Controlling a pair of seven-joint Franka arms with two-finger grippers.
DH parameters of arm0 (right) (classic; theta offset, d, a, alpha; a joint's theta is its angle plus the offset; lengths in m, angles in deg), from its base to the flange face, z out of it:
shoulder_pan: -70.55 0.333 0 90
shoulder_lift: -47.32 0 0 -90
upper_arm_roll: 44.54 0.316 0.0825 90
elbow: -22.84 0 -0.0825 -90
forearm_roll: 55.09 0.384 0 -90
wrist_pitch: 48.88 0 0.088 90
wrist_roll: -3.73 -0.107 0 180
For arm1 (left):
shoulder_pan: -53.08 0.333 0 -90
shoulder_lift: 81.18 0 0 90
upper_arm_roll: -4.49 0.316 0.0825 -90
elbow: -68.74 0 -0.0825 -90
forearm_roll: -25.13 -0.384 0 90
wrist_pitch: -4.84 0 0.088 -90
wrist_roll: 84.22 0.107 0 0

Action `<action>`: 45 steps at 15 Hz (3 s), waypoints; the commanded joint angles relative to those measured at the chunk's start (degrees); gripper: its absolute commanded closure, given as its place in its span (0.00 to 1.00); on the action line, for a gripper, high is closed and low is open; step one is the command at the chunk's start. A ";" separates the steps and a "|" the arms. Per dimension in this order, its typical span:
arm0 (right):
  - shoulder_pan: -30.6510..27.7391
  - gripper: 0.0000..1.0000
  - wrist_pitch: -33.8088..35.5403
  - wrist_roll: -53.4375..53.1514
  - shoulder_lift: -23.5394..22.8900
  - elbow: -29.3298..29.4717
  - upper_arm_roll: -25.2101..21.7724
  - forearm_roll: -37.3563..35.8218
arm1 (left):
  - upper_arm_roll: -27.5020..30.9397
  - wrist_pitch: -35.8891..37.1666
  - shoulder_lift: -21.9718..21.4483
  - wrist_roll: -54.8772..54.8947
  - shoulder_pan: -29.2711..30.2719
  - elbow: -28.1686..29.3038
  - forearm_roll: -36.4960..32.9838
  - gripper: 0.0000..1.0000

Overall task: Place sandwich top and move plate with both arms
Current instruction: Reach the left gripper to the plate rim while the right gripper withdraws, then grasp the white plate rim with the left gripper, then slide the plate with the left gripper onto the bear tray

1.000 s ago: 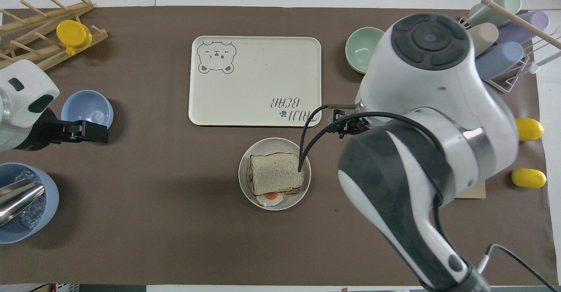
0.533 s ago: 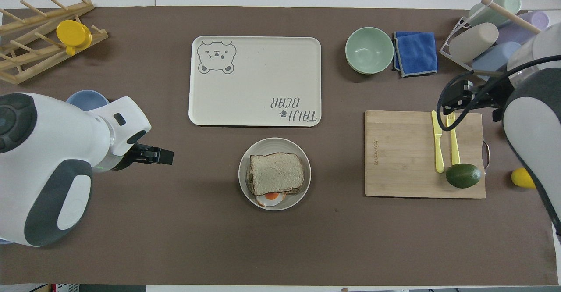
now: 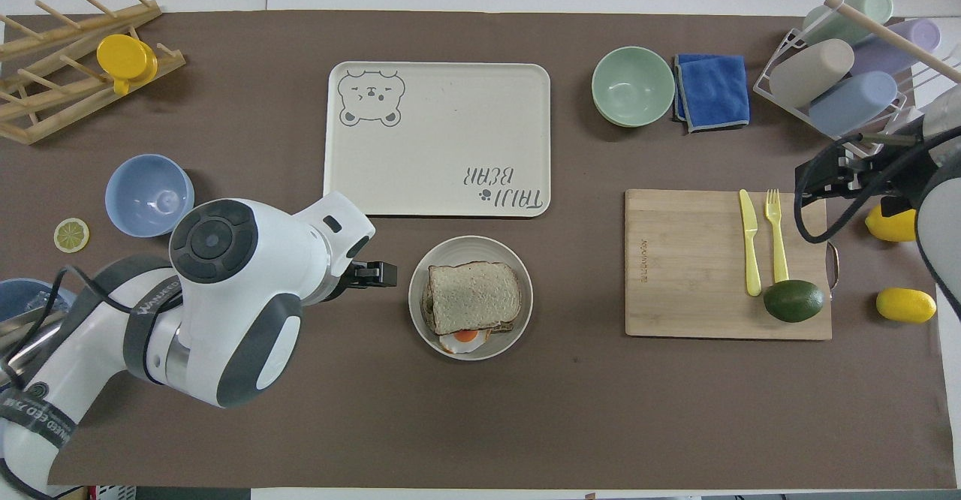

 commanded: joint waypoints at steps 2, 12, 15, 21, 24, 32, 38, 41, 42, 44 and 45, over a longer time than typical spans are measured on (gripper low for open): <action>-0.19 0.00 -2.89 7.99 2.30 -3.09 -2.28 -0.05 | 0.88 -4.67 0.90 -3.44 -2.31 3.04 1.34 0.07; -1.24 0.00 -3.07 7.74 3.18 -3.53 -2.38 -0.05 | 0.88 -16.02 4.15 -7.66 -6.00 7.98 5.38 0.34; -1.34 0.00 -1.93 7.83 3.53 -3.27 -2.64 0.03 | 0.88 -16.64 4.59 -7.66 -6.26 7.98 5.99 0.43; -1.16 0.00 -2.81 11.77 3.53 -3.09 -6.51 0.03 | 0.88 -19.19 6.44 -7.66 -7.23 7.89 7.49 0.62; -1.51 0.00 -2.98 11.79 3.36 -3.18 -6.42 0.56 | 0.88 -19.02 6.44 -7.57 -7.23 7.80 7.49 0.83; -1.16 0.00 -2.37 11.61 3.44 -3.53 -6.42 0.65 | 0.79 -18.66 6.61 -7.05 -7.05 6.84 7.93 1.00; -1.16 0.00 -2.37 11.61 3.44 -3.53 -6.42 0.56 | 0.88 -9.90 6.61 -0.91 -2.41 -1.58 8.54 1.00; -1.16 0.00 -2.37 11.61 3.44 -3.53 -6.42 0.56 | 0.96 -5.58 9.76 2.62 1.64 -9.66 11.35 1.00; -1.16 0.00 -2.37 11.61 3.44 -3.53 -6.42 0.65 | 0.96 -5.05 10.56 2.62 2.95 -11.86 11.88 1.00; -1.16 0.00 -2.37 11.61 3.44 -3.53 -6.42 0.56 | 0.96 -2.86 13.37 2.62 5.59 -18.00 13.72 1.00; -1.16 0.00 -2.37 11.61 3.44 -3.53 -6.42 0.65 | 0.96 -0.32 15.56 2.62 7.17 -22.21 13.73 1.00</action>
